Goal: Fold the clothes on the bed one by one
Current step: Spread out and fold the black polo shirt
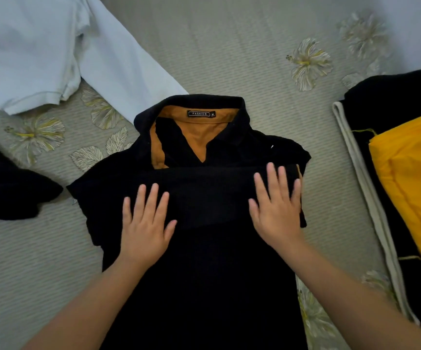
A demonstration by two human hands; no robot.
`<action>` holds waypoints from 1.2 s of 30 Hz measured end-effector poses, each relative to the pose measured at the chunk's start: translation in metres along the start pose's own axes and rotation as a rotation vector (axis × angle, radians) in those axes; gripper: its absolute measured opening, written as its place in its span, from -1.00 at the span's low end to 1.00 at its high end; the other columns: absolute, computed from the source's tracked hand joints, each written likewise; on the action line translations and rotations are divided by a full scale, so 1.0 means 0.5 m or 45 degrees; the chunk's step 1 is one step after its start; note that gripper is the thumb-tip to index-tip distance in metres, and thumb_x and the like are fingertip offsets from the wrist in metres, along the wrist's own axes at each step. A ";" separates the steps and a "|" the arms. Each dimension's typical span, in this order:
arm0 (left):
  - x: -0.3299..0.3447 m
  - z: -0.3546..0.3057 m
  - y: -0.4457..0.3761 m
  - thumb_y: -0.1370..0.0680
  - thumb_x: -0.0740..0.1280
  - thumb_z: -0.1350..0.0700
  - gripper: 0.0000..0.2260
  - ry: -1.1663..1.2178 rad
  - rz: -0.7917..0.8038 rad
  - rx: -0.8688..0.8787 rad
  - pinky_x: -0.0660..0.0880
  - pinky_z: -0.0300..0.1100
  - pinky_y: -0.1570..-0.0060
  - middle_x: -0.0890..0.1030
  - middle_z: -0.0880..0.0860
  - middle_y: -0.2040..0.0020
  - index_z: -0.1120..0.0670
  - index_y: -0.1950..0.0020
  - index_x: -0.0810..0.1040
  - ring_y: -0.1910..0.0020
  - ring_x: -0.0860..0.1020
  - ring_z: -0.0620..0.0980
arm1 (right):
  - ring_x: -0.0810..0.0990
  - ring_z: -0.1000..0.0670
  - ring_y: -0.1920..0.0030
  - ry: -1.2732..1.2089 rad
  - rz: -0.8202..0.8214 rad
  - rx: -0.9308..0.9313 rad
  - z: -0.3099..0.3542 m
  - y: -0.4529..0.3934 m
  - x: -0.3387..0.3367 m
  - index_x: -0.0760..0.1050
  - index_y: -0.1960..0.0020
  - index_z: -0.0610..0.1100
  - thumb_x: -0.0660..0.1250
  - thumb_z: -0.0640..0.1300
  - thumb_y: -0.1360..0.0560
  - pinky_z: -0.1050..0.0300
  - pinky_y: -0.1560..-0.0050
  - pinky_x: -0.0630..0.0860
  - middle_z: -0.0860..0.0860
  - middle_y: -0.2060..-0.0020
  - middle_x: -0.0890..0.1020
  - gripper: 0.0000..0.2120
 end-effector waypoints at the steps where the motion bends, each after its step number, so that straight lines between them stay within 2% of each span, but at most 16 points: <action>1: 0.021 0.021 0.009 -0.56 -0.22 -0.23 -0.30 0.023 0.111 -0.100 0.12 0.33 -0.21 0.42 0.34 -0.29 0.22 -0.27 0.47 -0.29 0.33 0.40 | 0.43 -0.26 -0.28 0.037 0.089 -0.058 0.008 0.005 0.024 0.45 -0.26 -0.22 0.08 0.01 -0.45 -0.32 -0.23 0.18 -0.23 -0.28 0.46 -0.51; 3: 0.054 0.073 0.027 -0.42 -0.32 -0.40 -0.17 0.107 0.248 -0.332 -0.05 0.39 -0.26 0.23 0.32 -0.42 0.06 -0.38 0.35 -0.41 0.08 0.40 | 0.40 -0.23 -0.31 0.021 0.199 -0.052 -0.017 0.007 0.060 0.42 -0.30 -0.19 0.08 0.06 -0.48 -0.28 -0.27 0.25 -0.19 -0.31 0.43 -0.50; 6: 0.084 0.122 0.043 -0.30 -0.21 -0.48 -0.20 0.113 0.336 -0.477 -0.22 0.37 -0.29 -0.05 0.19 -0.52 -0.15 -0.46 0.13 -0.46 -0.20 0.27 | 0.37 -0.24 -0.33 -0.024 0.265 -0.002 -0.059 0.006 0.082 0.39 -0.33 -0.21 0.04 0.10 -0.48 -0.29 -0.27 0.25 -0.18 -0.33 0.41 -0.45; 11: 0.102 0.137 0.038 -0.45 0.06 -0.35 -0.37 0.102 0.421 -0.419 -0.23 0.30 -0.33 -0.26 0.09 -0.51 -0.24 -0.47 -0.07 -0.44 -0.33 0.17 | -0.08 -0.09 -0.50 -0.060 0.397 0.040 -0.068 0.009 0.115 -0.01 -0.49 -0.09 0.03 0.12 -0.58 -0.14 -0.43 -0.15 -0.06 -0.50 -0.01 -0.43; 14: 0.107 0.149 0.034 -0.45 0.10 -0.34 -0.35 0.188 0.505 -0.396 -0.27 0.27 -0.33 -0.32 0.07 -0.49 -0.27 -0.46 -0.12 -0.43 -0.37 0.16 | -0.14 -0.08 -0.49 -0.039 0.448 0.055 -0.063 0.019 0.107 -0.04 -0.50 -0.07 0.02 0.06 -0.59 -0.11 -0.44 -0.16 -0.05 -0.51 -0.07 -0.45; 16: 0.091 0.150 0.035 -0.47 0.13 -0.30 -0.35 0.200 0.460 -0.358 -0.27 0.24 -0.35 -0.26 0.08 -0.51 -0.22 -0.47 -0.07 -0.45 -0.32 0.15 | -0.08 -0.12 -0.49 -0.061 0.418 0.060 -0.052 0.059 0.088 0.06 -0.49 -0.11 0.07 -0.01 -0.58 -0.10 -0.44 -0.11 -0.11 -0.50 0.02 -0.48; 20: 0.031 0.069 0.123 -0.45 0.33 -0.11 -0.37 0.144 0.133 -0.046 -0.10 0.21 -0.37 0.17 0.22 -0.47 0.11 -0.44 0.26 -0.47 0.04 0.21 | 0.31 -0.35 -0.34 -0.155 0.259 0.014 -0.009 0.241 0.050 0.40 -0.30 -0.29 0.38 -0.12 -0.44 -0.33 -0.26 0.24 -0.31 -0.32 0.38 -0.51; 23: 0.054 -0.035 0.282 -0.46 0.29 -0.16 -0.44 0.097 0.172 0.322 0.17 0.27 -0.26 0.41 0.28 -0.32 0.22 -0.29 0.45 -0.35 0.29 0.26 | 0.45 -0.34 -0.22 -0.071 0.277 -0.143 0.039 0.430 0.064 0.49 -0.22 -0.26 0.22 0.09 -0.41 -0.34 -0.07 0.41 -0.30 -0.22 0.49 -0.47; 25: 0.093 -0.064 0.384 -0.54 -0.07 -0.26 -0.34 0.025 0.310 0.462 0.33 0.29 -0.13 0.52 0.26 -0.22 0.22 -0.20 0.53 -0.24 0.45 0.27 | 0.33 -0.29 -0.34 -0.054 0.355 -0.313 0.069 0.554 0.098 0.41 -0.28 -0.19 0.10 0.22 -0.39 -0.33 -0.12 0.40 -0.28 -0.29 0.42 -0.36; 26: 0.116 -0.065 0.432 -0.54 -0.20 -0.27 -0.26 0.011 0.378 0.478 0.35 0.28 -0.14 0.53 0.25 -0.21 0.22 -0.18 0.55 -0.23 0.45 0.26 | 0.16 -0.22 -0.43 -0.029 0.388 -0.391 0.081 0.613 0.117 0.34 -0.32 -0.15 0.09 0.27 -0.37 -0.31 -0.23 0.31 -0.27 -0.37 0.32 -0.32; 28: 0.149 -0.060 0.512 -0.53 -0.26 -0.29 -0.22 -0.023 0.429 0.505 0.19 0.23 -0.27 0.52 0.25 -0.22 0.22 -0.21 0.52 -0.31 0.32 0.22 | -0.17 -0.12 -0.49 0.042 0.440 -0.502 0.099 0.698 0.147 0.26 -0.34 -0.11 0.17 0.37 -0.28 -0.21 -0.36 0.04 -0.21 -0.48 0.03 -0.21; 29: 0.162 -0.056 0.548 -0.52 -0.26 -0.30 -0.23 -0.036 0.466 0.522 0.07 0.17 -0.31 0.51 0.26 -0.23 0.21 -0.24 0.46 -0.36 0.21 0.20 | -0.16 -0.12 -0.48 0.053 0.480 -0.523 0.105 0.724 0.162 0.32 -0.33 -0.09 0.29 0.37 -0.20 -0.20 -0.36 0.03 -0.20 -0.47 0.05 -0.16; 31: 0.174 -0.048 0.596 -0.50 -0.23 -0.34 -0.27 -0.040 0.508 0.548 -0.08 0.08 -0.35 0.44 0.27 -0.27 0.19 -0.28 0.32 -0.47 -0.06 0.15 | 0.18 -0.20 -0.40 0.078 0.549 -0.510 0.108 0.743 0.183 0.49 -0.23 -0.08 0.56 0.22 0.05 -0.23 -0.27 0.29 -0.19 -0.32 0.41 -0.10; 33: 0.182 -0.044 0.628 -0.42 -0.13 -0.41 -0.24 -0.049 0.520 0.575 -0.13 0.07 -0.37 0.44 0.27 -0.26 0.19 -0.27 0.28 -0.47 -0.09 0.15 | 0.46 -0.20 -0.25 0.139 0.460 -0.466 0.095 0.737 0.182 0.54 -0.18 -0.11 0.64 -0.08 0.11 -0.21 -0.25 0.28 -0.15 -0.18 0.56 -0.15; 34: 0.187 -0.043 0.642 -0.37 -0.06 -0.43 -0.21 -0.056 0.522 0.601 -0.13 0.07 -0.37 0.48 0.28 -0.23 0.20 -0.26 0.28 -0.43 0.02 0.21 | 0.49 -0.19 -0.23 0.159 0.351 -0.472 0.090 0.733 0.172 0.52 -0.21 -0.11 0.57 -0.24 0.01 -0.17 -0.30 0.16 -0.15 -0.17 0.57 -0.23; 36: 0.192 -0.042 0.659 -0.31 0.02 -0.38 -0.22 -0.069 0.539 0.617 -0.09 0.08 -0.35 0.53 0.29 -0.18 0.21 -0.26 0.34 -0.30 0.26 0.26 | 0.39 -0.20 -0.28 0.144 0.182 -0.490 0.073 0.726 0.156 0.37 -0.29 -0.13 0.21 -0.39 -0.22 -0.06 -0.37 -0.03 -0.16 -0.20 0.55 -0.37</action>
Point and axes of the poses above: each hand's wrist, its own y-axis away from the middle knuckle, its own x-axis out of the palm, z = x × y, the point moved 10 cm from there along -y, towards the middle knuckle
